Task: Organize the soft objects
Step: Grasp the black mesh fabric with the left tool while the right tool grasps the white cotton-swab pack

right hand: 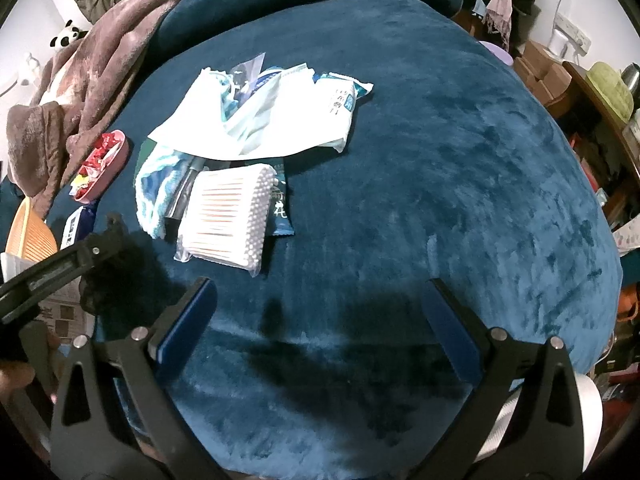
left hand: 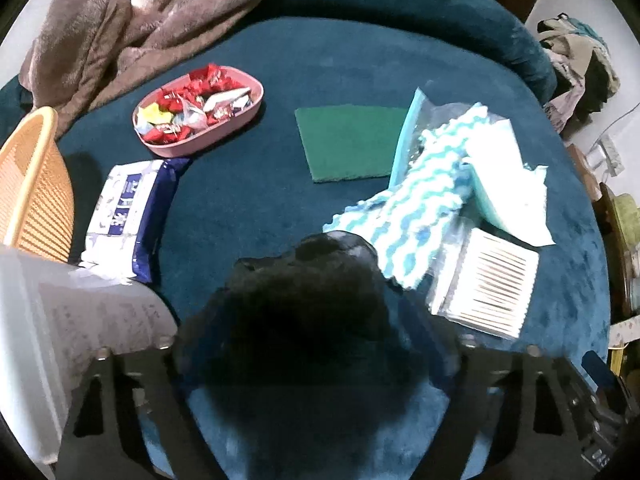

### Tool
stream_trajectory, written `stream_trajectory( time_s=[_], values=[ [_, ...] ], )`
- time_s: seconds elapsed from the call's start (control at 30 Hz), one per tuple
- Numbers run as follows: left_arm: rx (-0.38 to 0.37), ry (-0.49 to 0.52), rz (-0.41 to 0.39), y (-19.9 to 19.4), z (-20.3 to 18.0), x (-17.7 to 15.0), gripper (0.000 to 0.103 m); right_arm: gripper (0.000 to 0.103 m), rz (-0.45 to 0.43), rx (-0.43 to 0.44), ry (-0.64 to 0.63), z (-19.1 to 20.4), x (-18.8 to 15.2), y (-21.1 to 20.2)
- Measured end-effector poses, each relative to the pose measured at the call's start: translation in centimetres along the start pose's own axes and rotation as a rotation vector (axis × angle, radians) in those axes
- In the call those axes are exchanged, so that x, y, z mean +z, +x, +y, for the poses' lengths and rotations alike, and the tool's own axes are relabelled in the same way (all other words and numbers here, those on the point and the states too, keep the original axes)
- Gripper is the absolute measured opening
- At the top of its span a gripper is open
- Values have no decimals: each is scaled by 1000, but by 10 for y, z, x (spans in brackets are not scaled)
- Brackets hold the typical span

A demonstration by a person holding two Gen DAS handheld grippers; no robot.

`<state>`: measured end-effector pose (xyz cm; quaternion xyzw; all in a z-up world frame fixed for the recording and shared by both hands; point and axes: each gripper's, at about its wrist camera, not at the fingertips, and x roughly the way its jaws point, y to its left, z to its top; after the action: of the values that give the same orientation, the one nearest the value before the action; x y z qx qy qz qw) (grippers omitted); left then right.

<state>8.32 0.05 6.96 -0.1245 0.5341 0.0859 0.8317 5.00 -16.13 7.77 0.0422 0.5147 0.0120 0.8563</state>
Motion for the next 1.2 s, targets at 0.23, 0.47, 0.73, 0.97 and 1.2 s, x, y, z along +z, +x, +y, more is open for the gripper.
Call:
stream_trajectory(
  time_s=[0.23,0.47,0.73,0.97,1.2],
  values=[
    [-63,0,72,25,1,3,14,102,9,3,3,-1,0,4],
    [-77,28,-3,1,-1,4,14,102,29,28,3,9,3,14],
    [-109,23,-72,-32,0,21,14,102,43,-17,-27,55,31,42],
    [-119,17,-46,-22,1,25,14,101,72,-119,-68,80,37,70],
    [-119,23,-35,-17,1,23,14,69,57,-37,-46,65,25,54]
  ],
)
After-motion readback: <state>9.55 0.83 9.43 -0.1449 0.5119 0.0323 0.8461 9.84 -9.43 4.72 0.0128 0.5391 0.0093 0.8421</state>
